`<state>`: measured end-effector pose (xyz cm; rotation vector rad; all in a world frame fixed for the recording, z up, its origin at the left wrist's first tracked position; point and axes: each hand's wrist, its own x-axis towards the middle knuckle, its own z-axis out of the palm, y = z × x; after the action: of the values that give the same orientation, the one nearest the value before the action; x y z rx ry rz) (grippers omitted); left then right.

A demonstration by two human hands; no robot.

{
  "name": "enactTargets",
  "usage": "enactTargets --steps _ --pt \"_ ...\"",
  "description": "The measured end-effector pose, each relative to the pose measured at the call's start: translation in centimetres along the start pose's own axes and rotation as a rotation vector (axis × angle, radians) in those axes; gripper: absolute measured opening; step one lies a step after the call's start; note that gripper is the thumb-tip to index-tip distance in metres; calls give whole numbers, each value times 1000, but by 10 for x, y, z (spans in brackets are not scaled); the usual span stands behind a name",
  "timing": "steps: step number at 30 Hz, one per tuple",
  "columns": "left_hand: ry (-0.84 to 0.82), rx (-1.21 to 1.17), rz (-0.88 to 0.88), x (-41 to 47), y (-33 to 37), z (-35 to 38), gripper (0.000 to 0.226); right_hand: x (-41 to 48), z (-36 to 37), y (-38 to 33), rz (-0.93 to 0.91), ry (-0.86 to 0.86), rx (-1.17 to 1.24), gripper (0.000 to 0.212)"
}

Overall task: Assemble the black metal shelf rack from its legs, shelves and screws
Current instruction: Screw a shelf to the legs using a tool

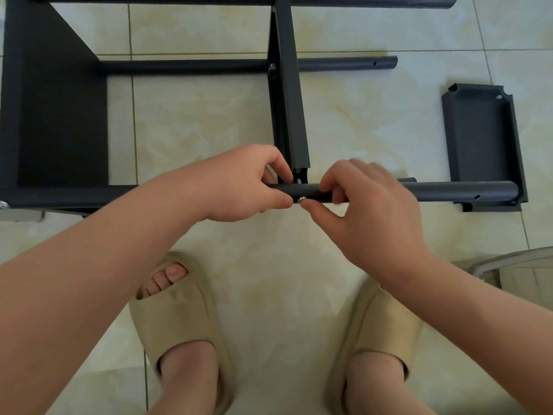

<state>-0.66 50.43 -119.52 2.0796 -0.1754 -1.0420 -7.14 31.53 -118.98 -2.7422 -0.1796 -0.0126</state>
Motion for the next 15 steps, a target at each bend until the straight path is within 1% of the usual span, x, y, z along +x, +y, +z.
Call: enactTargets --steps 1,3,4,5,7,10,12,15 --pt "-1 -2 -4 0 0 0 20 4 -1 3 -4 -36 -48 33" --pt "5 -14 -7 1 -1 -1 18 12 -3 8 44 -170 -109 51" --pt "10 -25 -10 1 -1 -2 16 15 -4 9 69 -222 -120 55" --pt "19 -34 -14 2 0 -4 13 17 -4 11 76 -247 -118 55" --pt "35 -29 -38 6 2 -8 9 19 -2 13 60 -239 -87 49" --pt "84 -5 -92 21 6 -10 24 23 1 17 39 -205 -62 45" --pt "97 -29 -93 33 10 -10 31 26 3 19 30 -206 -74 46" --pt "70 -151 -100 46 14 -9 32 28 6 22 26 -222 -61 45"
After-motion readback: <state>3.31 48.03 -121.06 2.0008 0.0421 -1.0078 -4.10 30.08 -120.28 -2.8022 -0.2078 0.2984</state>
